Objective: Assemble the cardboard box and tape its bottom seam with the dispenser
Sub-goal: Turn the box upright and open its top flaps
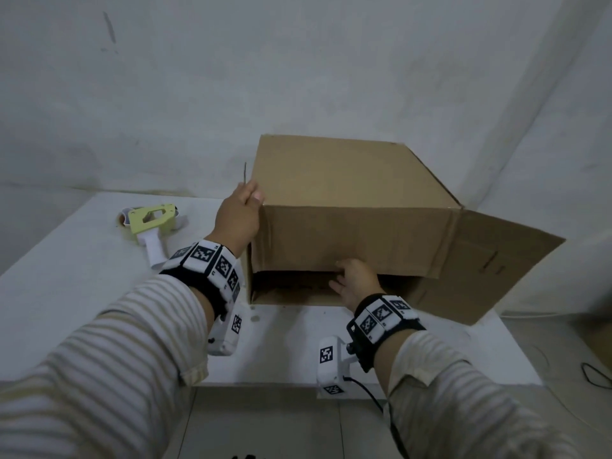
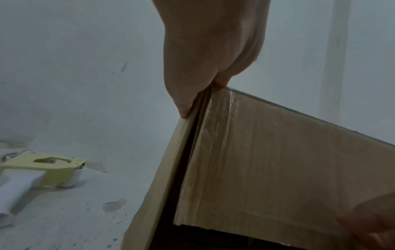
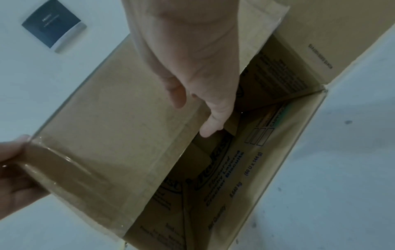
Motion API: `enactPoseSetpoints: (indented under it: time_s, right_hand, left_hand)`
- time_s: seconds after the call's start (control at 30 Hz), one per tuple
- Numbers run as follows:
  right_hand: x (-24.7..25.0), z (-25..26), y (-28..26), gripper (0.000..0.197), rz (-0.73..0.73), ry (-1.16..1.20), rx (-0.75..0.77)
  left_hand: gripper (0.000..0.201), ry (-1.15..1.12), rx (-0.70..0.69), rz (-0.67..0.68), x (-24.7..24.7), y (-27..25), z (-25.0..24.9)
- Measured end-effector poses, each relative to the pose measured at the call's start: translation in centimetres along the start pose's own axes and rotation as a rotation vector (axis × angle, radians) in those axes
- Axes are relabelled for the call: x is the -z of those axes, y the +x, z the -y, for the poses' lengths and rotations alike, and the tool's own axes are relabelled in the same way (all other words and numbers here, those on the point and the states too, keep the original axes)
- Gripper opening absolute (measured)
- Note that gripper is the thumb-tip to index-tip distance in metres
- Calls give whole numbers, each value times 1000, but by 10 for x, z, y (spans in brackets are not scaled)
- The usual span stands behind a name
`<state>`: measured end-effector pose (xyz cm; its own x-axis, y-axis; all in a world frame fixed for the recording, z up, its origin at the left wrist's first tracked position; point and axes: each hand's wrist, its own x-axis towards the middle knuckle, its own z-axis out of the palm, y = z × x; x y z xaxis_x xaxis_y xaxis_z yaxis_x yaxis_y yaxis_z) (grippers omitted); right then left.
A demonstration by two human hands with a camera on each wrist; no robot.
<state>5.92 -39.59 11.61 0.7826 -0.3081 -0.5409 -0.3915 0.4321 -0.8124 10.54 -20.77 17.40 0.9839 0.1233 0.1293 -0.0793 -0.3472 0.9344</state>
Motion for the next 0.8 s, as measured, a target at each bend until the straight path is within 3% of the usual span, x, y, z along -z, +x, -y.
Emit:
enactPoseSetpoints:
  time_s: [0.17,0.33,0.43,0.53,0.63,0.8]
  right_hand:
    - [10,5,-12,48,1,15,-26]
    - [22,6,-32,32,-23,-112,11]
    - [32,9,-46,19,-6,-159,110]
    - [41,14,-57,11,-10,-176,227]
    - [45,22,-72,18,-57,-172,352]
    - [37,50,-100,22,-3,-153,664]
  left_hand:
    - [45,54,4,-22,2,0,-3]
    - [39,95,-18,-95,6,-3,-11]
    - [38,136,-41,-57,11,-8,-11]
    - [55,165,-46,46,19,-12,-11]
    - [60,96,-89,212,19,-28,-19]
    - [47,50,-80,152,14,-34,-17]
